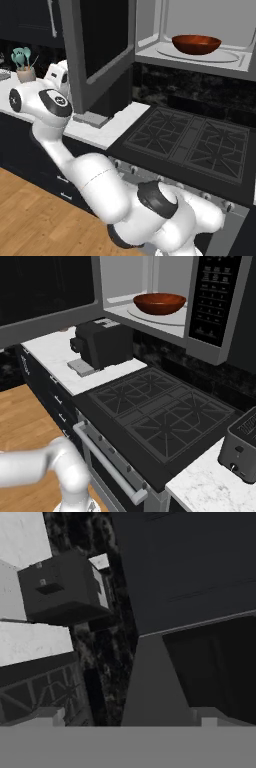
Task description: Pick the sweet potato from the sink and place it in the bowl. Then pick the bowl and place it in the microwave. Then close the microwave door and press the start button.
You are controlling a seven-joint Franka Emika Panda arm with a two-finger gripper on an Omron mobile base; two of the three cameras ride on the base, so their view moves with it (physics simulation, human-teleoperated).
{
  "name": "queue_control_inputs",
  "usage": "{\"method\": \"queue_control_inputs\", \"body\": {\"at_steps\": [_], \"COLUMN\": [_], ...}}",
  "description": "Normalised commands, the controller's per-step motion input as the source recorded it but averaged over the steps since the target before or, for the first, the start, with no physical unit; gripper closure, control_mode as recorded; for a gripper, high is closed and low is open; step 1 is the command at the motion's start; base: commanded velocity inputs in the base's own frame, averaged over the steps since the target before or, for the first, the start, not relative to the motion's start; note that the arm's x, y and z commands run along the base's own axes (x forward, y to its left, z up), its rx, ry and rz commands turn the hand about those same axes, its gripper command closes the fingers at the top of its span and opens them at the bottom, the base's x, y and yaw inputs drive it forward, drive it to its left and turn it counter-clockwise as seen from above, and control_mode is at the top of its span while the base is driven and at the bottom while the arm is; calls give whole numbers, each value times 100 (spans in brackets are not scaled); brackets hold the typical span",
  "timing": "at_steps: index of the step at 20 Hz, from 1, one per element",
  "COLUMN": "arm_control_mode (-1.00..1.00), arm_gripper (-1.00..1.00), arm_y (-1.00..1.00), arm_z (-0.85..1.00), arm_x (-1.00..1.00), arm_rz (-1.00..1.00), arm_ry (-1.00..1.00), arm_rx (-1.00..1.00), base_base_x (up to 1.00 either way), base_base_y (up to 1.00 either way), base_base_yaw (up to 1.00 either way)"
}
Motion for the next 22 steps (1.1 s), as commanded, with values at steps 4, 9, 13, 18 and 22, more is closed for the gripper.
{"method": "queue_control_inputs", "body": {"at_steps": [4,9,13,18,22], "arm_control_mode": [-100,-100,-100,-100,-100], "arm_gripper": [-100,-100,-100,-100,-100], "arm_y": [-99,-89,-99,-100,-100], "arm_z": [29,26,14,3,1], "arm_x": [-41,-91,-33,-7,0], "arm_rz": [0,0,0,0,0], "arm_ry": [-4,-10,-4,0,0], "arm_rx": [20,22,21,21,18], "base_base_x": [0,0,0,0,0], "base_base_y": [0,0,0,0,0], "base_base_yaw": [0,0,0,0,0]}}
